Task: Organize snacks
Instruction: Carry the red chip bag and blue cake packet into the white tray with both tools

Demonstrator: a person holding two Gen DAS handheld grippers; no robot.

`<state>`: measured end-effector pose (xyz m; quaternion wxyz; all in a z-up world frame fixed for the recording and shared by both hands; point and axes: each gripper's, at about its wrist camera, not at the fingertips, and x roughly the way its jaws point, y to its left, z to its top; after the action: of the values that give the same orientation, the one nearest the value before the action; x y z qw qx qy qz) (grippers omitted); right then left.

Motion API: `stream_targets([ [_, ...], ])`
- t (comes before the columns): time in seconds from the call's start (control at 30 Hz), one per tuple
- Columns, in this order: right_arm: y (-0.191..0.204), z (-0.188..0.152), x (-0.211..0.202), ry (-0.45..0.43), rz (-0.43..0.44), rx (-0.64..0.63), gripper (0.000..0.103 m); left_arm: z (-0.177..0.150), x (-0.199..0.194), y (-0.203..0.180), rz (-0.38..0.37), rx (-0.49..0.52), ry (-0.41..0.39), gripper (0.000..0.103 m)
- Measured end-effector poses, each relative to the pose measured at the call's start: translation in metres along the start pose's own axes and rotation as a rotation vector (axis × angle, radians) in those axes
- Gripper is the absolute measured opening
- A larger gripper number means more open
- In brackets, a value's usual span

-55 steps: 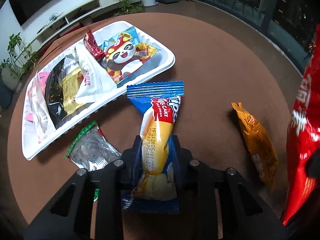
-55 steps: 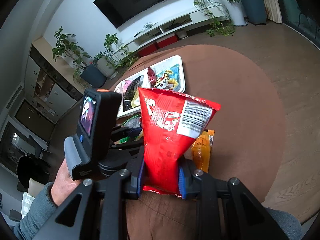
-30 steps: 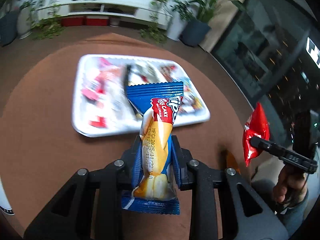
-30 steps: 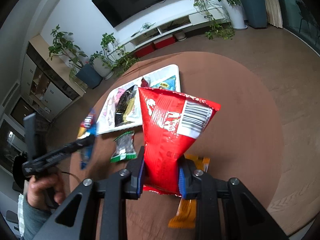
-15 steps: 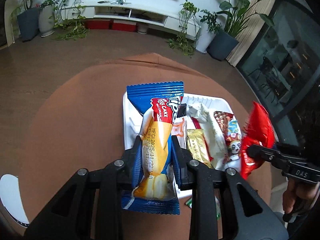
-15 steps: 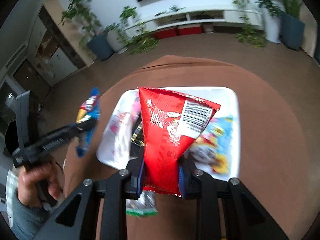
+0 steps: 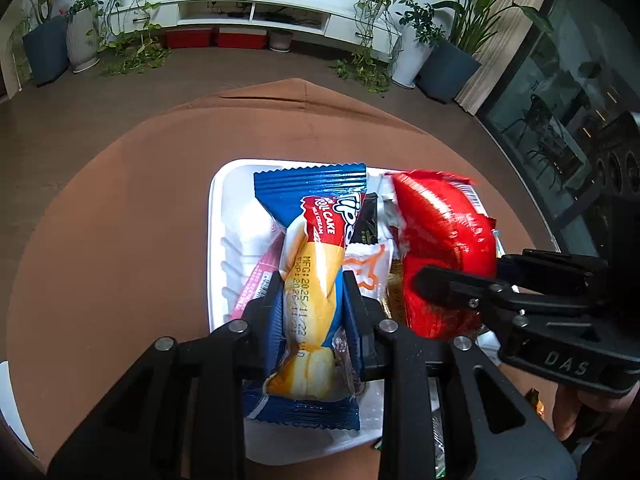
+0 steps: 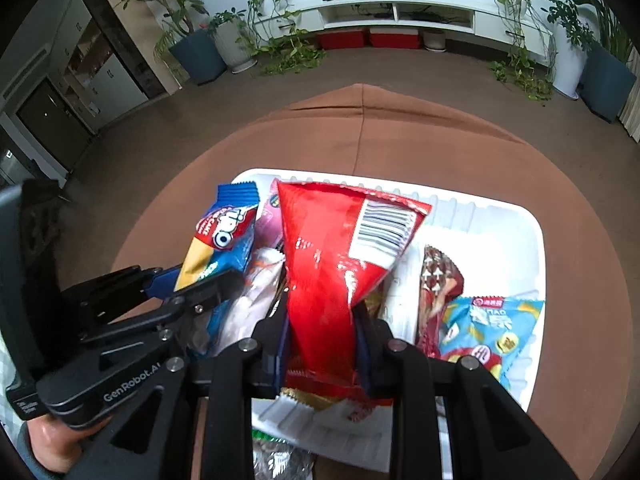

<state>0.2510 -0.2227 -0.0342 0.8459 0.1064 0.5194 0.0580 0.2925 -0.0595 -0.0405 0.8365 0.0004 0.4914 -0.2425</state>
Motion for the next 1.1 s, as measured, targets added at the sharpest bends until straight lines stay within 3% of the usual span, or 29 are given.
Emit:
stream_targets([
  [0.43,-0.002,-0.003,0.019,-0.018,-0.049,0.007,0.031,-0.003,0.024,-0.006,0.036,0.029,-0.018,0.026],
  [0.67,0.0,-0.004,0.019,-0.029,-0.065,-0.023,0.039,-0.012,0.019,-0.015,0.046,0.046,-0.008,0.028],
  [0.77,0.001,-0.004,0.015,-0.039,-0.073,-0.031,0.043,-0.012,0.016,-0.017,0.046,0.041,-0.013,0.031],
  [0.93,-0.001,-0.005,0.007,-0.055,-0.079,-0.021,0.046,-0.013,0.009,-0.013,0.059,0.032,-0.02,0.051],
  [1.03,0.0,-0.005,0.0,-0.07,-0.089,-0.028,0.048,-0.015,0.003,-0.015,0.058,0.037,-0.028,0.055],
  [1.1,0.0,-0.007,-0.008,-0.093,-0.101,-0.021,0.059,-0.017,-0.003,-0.015,0.061,0.037,-0.039,0.059],
])
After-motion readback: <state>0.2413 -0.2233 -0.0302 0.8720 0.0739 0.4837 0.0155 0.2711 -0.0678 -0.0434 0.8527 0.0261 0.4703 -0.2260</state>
